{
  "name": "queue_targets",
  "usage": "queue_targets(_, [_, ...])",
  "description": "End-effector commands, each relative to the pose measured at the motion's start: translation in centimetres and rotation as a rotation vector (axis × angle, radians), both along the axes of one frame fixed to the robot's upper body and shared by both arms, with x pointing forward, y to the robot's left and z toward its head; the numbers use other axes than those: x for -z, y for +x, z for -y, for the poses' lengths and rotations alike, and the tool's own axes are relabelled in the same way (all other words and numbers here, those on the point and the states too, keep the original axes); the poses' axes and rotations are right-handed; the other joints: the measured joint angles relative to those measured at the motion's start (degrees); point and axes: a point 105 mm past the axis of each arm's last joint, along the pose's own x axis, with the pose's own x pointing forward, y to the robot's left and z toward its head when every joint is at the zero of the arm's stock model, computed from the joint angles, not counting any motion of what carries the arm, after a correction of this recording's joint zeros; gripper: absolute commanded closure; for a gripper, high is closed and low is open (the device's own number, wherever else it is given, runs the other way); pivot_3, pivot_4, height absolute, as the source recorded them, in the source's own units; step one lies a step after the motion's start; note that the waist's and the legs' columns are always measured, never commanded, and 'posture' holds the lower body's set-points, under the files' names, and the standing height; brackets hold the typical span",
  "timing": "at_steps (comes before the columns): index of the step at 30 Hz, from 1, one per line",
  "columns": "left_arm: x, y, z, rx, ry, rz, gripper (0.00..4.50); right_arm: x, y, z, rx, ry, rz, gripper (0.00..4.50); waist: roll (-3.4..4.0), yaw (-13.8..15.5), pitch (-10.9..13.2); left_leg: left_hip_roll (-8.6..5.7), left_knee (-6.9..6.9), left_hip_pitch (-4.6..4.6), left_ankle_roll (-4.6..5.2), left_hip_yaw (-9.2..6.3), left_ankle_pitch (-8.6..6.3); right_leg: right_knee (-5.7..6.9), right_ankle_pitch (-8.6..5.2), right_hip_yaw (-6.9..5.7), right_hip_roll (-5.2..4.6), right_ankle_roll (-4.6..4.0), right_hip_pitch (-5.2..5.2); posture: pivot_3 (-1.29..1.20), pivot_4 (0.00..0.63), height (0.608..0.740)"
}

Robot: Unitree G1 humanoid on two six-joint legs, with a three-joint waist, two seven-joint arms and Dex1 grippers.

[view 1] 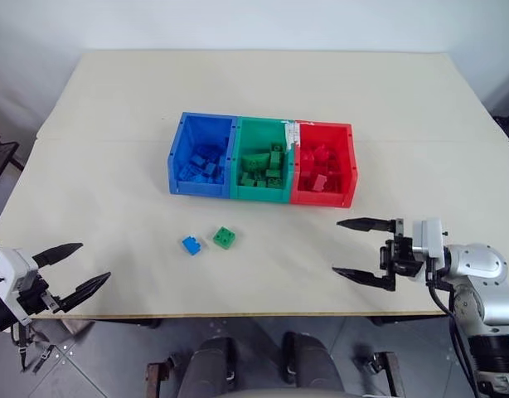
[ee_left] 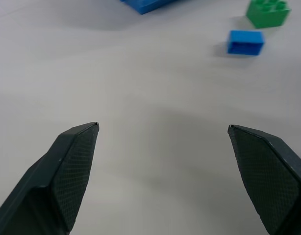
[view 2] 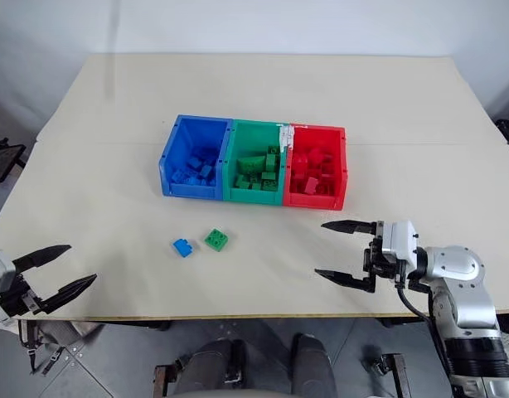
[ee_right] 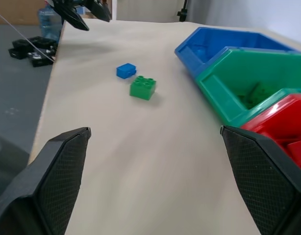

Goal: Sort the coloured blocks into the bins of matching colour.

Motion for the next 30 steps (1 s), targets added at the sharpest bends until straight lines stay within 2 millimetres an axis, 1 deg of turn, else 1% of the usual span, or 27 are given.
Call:
queue_targets(1, [-1.1,1.2,4.6,0.148,-0.017,0.033,0.00,-0.8,-0.8,1.0,0.010,-0.009,0.036,0.06,0.01,0.43,0.00,0.00,0.00,0.01,0.00,0.02,-0.02,0.00,0.00,0.01,-0.02,0.00,0.00,0.00,0.150,0.740])
queue_targets(2, [-1.0,1.9,5.9,0.164,-0.017,0.025,0.00,-0.7,-0.9,1.2,0.022,-0.012,0.027,0.06,0.01,0.57,0.00,-0.02,0.00,0.01,0.00,0.02,-0.02,0.02,0.01,0.01,-0.06,0.01,0.00,0.00,0.150,0.740])
queue_targets(3, [-1.0,2.3,6.6,0.170,-0.015,0.019,0.00,-0.7,-1.0,1.3,0.029,-0.014,0.022,0.06,0.01,0.77,0.00,-0.02,0.00,0.00,0.00,0.01,-0.02,0.01,0.01,0.01,-0.07,0.02,0.01,0.00,0.150,0.740])
queue_targets(4, [-1.4,2.9,8.1,0.197,-0.036,0.027,0.00,-0.7,-1.0,1.4,0.038,-0.015,0.024,0.06,0.00,0.66,0.00,-0.04,0.00,0.02,0.00,0.02,-0.01,0.01,0.02,0.01,-0.06,0.03,0.02,0.00,0.150,0.740])
queue_targets(5, [-1.7,3.2,9.0,0.217,-0.051,0.033,0.00,-0.7,-1.0,1.4,0.044,-0.016,0.026,0.06,0.00,0.58,0.00,-0.02,0.00,0.03,0.00,0.05,-0.01,0.01,0.03,0.00,-0.02,0.03,0.02,0.00,0.150,0.740])
queue_targets(6, [-1.7,3.8,10.5,0.235,-0.055,0.015,0.00,-0.9,-1.0,1.5,0.056,-0.011,0.029,0.06,0.00,0.48,0.00,-0.01,0.00,0.05,0.00,0.07,-0.01,0.03,0.03,0.01,0.02,0.03,0.03,0.00,0.150,0.740])
queue_targets(9, [-1.5,4.7,13.9,0.275,-0.043,-0.052,0.00,-1.1,-1.0,1.6,0.089,-0.005,0.040,0.06,0.01,0.38,0.00,0.05,0.00,0.08,0.14,0.13,0.08,0.10,0.04,0.02,0.33,0.04,0.03,0.00,0.150,0.740])
queue_targets(12, [-1.4,5.4,16.1,0.271,-0.029,-0.110,0.00,-1.4,-1.0,1.6,0.114,-0.002,0.053,0.06,0.01,0.23,0.00,0.09,-0.01,0.16,0.20,0.21,0.11,0.44,0.04,0.08,0.46,0.05,0.02,0.00,0.150,0.740])
queue_targets(14, [-1.2,6.3,17.3,0.222,-0.019,-0.144,0.00,-1.6,-1.1,1.4,0.128,0.004,0.064,0.06,0.01,0.34,0.00,0.10,-0.01,0.17,0.20,0.22,0.12,0.49,0.04,0.08,0.49,0.05,0.00,0.00,0.150,0.740])
queue_targets(16, [-0.6,6.6,18.2,0.183,0.013,-0.185,0.00,-1.9,-1.1,1.0,0.136,0.013,0.077,0.06,0.01,0.53,0.00,0.10,0.02,0.16,0.22,0.21,0.13,0.50,0.04,0.07,0.51,0.05,0.00,0.00,0.150,0.740])
queue_targets(18, [0.1,6.5,18.8,0.172,0.042,-0.225,0.00,-2.1,-1.2,0.7,0.140,0.022,0.084,0.06,0.00,0.53,0.00,0.09,0.04,0.16,0.22,0.21,0.13,0.50,0.04,0.09,0.50,0.05,0.01,0.00,0.150,0.740])
queue_targets(22, [0.6,7.2,19.0,0.110,0.042,-0.255,0.00,-2.4,-1.4,0.1,0.144,0.035,0.093,0.06,0.00,0.61,0.00,0.10,0.04,0.16,0.22,0.21,0.13,0.49,0.04,0.10,0.52,0.05,0.01,0.00,0.150,0.740])
queue_targets(24, [1.1,7.3,19.4,0.108,0.039,-0.266,0.00,-2.4,-1.5,-0.1,0.147,0.040,0.093,0.06,0.00,0.89,0.00,0.09,0.06,0.16,0.22,0.21,0.13,0.47,0.04,0.10,0.52,0.05,0.01,0.00,0.150,0.740])
queue_targets(27, [1.5,7.7,19.7,0.106,0.019,-0.264,0.66,-2.4,-1.6,-0.2,0.152,0.043,0.090,0.00,0.00,1.54,0.00,0.07,0.10,0.17,0.23,0.22,0.14,0.29,0.04,0.11,0.50,0.04,0.02,0.00,0.150,0.740])
queue_targets(30, [1.7,8.0,19.7,0.104,0.019,-0.247,1.59,-2.3,-1.6,-0.3,0.156,0.045,0.087,0.00,0.00,1.74,0.00,0.07,0.11,0.17,0.23,0.22,0.14,0.27,0.04,0.12,0.49,0.04,0.02,0.00,0.150,0.740])
